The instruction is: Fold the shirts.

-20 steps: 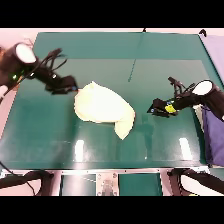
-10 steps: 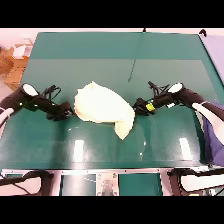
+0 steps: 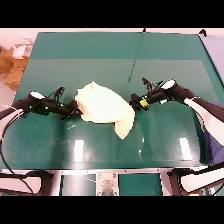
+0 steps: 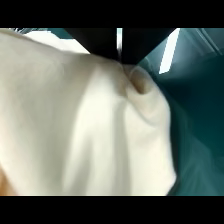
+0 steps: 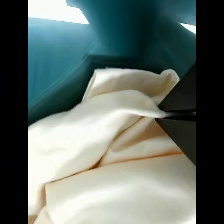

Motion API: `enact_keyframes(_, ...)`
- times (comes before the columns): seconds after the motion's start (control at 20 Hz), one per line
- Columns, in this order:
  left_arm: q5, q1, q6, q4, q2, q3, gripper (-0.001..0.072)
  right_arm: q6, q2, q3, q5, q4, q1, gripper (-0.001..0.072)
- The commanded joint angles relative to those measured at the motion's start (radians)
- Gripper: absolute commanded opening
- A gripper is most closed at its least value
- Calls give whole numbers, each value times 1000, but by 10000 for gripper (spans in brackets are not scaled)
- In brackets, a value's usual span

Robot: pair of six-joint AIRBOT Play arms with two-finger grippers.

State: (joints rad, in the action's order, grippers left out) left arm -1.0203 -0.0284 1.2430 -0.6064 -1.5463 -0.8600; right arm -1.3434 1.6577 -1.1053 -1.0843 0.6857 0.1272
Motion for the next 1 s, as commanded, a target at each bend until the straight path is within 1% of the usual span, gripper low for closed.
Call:
enact_keyframes(0.0,-34,5,-17,10,7,-22,19,29,14,-16,3,-19,-2,16)
enact_keyframes(0.05,-55,5,-15,-7,23,-44,19,33,14,-30,-5,-15,-12,14)
enact_keyframes(0.1,-70,5,7,-54,47,-77,19,35,14,-53,-24,-10,-29,14)
enact_keyframes(0.25,-107,5,146,-328,118,-172,19,17,-10,-94,-50,45,-81,12)
enact_keyframes(0.35,-148,5,183,-469,129,-201,19,-19,-47,-86,-29,154,-97,10)
enact_keyframes(0.4,-167,5,196,-512,129,-202,19,-40,-79,-82,3,212,-106,11)
enact_keyframes(0.5,-216,5,196,-547,130,-232,19,-45,-159,-106,26,238,-148,10)
enact_keyframes(0.6,-271,5,188,-552,159,-342,19,-44,-249,-195,19,235,-194,11)
enact_keyframes(0.7,-282,5,190,-554,226,-521,19,-43,-341,-333,18,235,-223,12)
enact_keyframes(0.95,-299,7,198,-522,410,-1119,19,-40,-510,-802,-10,232,-228,12)
